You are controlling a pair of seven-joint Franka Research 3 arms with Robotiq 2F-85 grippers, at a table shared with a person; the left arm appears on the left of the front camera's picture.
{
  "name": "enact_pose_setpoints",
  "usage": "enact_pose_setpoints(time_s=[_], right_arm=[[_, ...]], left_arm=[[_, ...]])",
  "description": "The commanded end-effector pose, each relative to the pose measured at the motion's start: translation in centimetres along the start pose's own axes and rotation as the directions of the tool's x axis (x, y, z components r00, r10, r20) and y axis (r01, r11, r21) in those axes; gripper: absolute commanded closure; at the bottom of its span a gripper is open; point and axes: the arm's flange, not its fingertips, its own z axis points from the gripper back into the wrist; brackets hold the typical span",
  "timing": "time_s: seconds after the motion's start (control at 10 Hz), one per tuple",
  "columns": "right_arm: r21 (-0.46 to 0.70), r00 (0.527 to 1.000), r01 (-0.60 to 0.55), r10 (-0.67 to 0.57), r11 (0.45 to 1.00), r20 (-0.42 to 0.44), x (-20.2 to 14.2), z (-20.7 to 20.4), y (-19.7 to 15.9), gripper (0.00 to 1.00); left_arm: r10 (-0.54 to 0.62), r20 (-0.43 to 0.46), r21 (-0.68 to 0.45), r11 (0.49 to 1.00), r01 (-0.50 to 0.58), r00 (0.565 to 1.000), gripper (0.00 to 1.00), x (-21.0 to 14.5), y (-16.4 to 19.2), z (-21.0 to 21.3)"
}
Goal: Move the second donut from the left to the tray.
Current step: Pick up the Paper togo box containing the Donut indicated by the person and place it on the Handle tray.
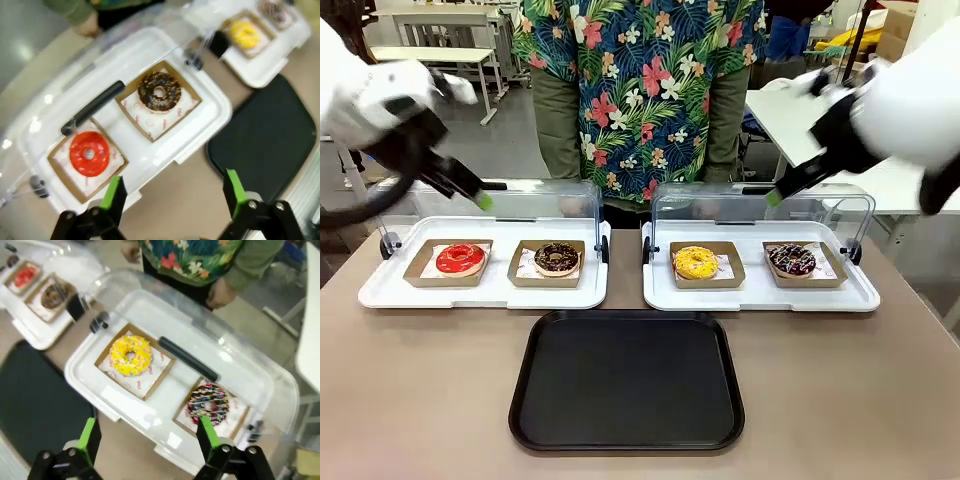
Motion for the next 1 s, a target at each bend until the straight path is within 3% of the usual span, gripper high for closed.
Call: enact_pose_setpoints(time_s=[0.0,0.2,0.4,0.7,0.9], right_arm=[[0.145,0.997,-0.022,0.010,0.989,0.080,-2.8,3.1,-7.2,0.00],[0.208,0.978,-0.040,-0.004,0.977,0.207,-6.8,5.6,-13.1,0.00],[0.272,0.945,-0.130,0.036,0.954,0.325,-10.7,6.6,-16.8,0.00],[0.290,0.902,-0.173,0.033,0.941,0.430,-14.2,7.5,-19.2,0.00],[0.290,0.895,-0.171,0.025,0.942,0.446,-15.1,7.7,-19.7,0.00]], left_arm=[[-0.067,0.027,-0.178,0.981,0.071,0.997,0.00,-0.9,5.9,3.3],[-0.137,0.128,-0.239,0.957,0.165,0.982,0.00,-4.8,11.5,7.8],[-0.243,0.213,-0.273,0.915,0.296,0.946,0.00,-10.0,16.6,10.3],[-0.273,0.347,-0.242,0.898,0.366,0.897,0.00,-14.4,20.2,10.1],[-0.291,0.405,-0.195,0.899,0.393,0.867,0.00,-15.4,19.7,9.8]])
